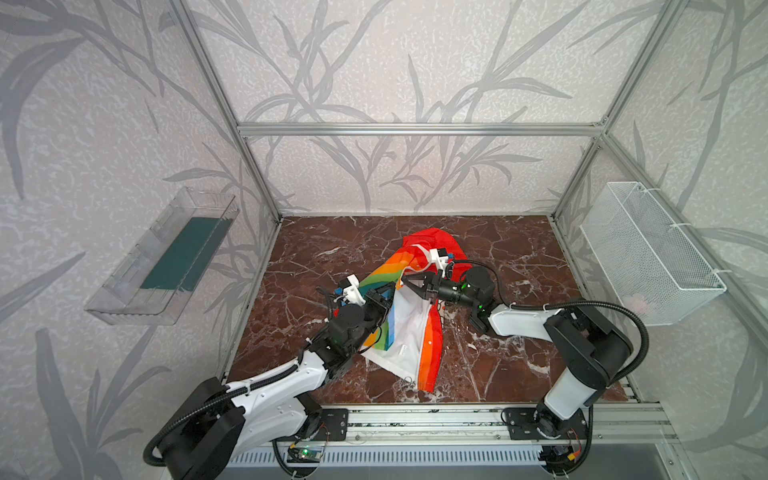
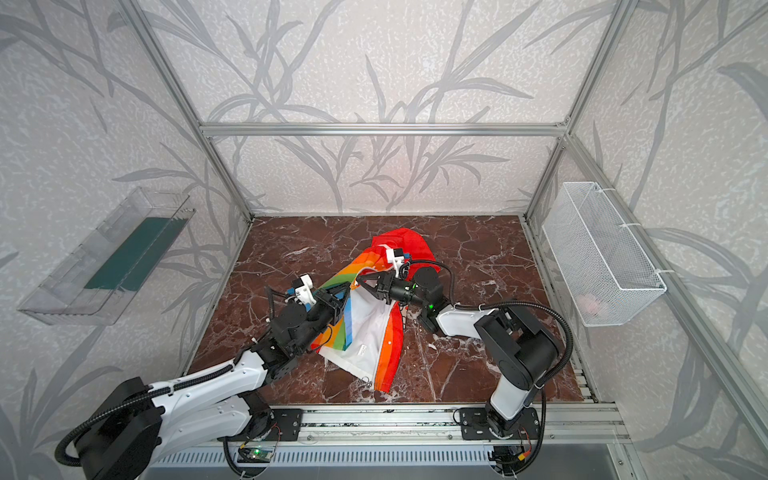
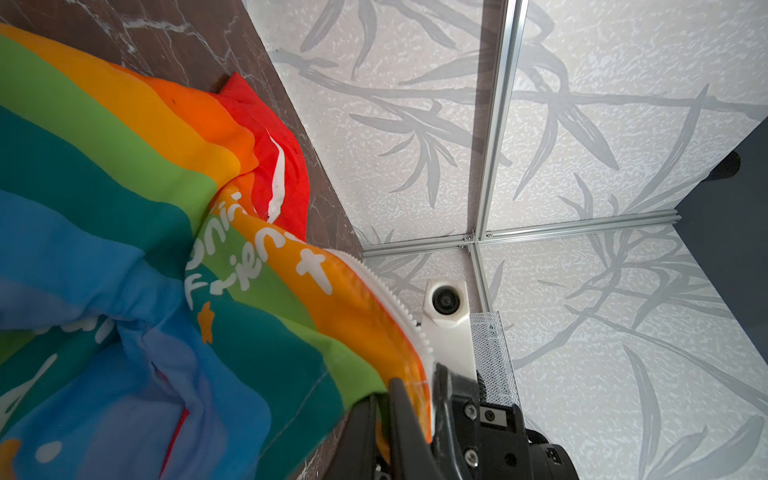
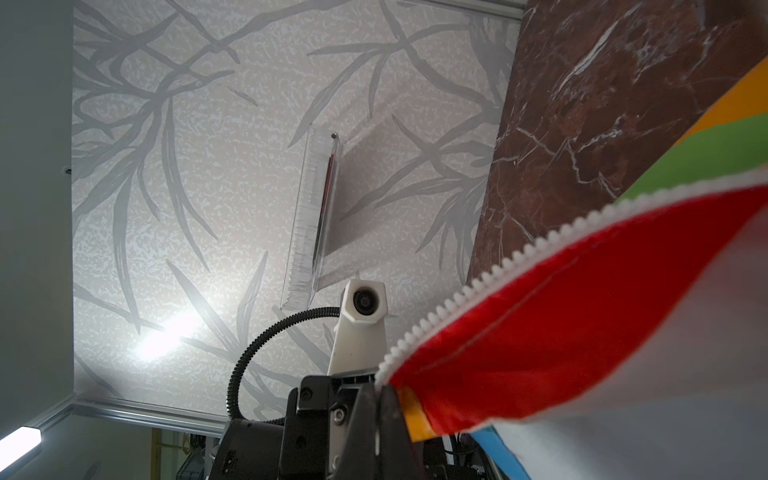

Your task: Zip up the jacket

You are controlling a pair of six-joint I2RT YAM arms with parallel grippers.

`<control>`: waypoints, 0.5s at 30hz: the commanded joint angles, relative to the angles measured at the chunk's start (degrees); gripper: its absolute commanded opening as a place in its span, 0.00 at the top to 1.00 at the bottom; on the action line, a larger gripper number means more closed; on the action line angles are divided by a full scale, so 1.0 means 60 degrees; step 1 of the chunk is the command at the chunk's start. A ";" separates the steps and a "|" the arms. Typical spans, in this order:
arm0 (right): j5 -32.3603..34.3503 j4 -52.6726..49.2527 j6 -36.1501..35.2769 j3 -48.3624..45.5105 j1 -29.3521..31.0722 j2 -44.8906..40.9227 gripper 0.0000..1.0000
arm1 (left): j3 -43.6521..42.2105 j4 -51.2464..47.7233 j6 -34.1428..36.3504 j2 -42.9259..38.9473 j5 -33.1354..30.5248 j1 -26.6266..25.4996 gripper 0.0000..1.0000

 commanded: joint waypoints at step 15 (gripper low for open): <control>-0.0237 0.0792 0.0483 0.0227 0.0031 0.0727 1.00 | 0.0082 -0.0402 -0.0052 -0.0514 0.0304 0.0142 0.59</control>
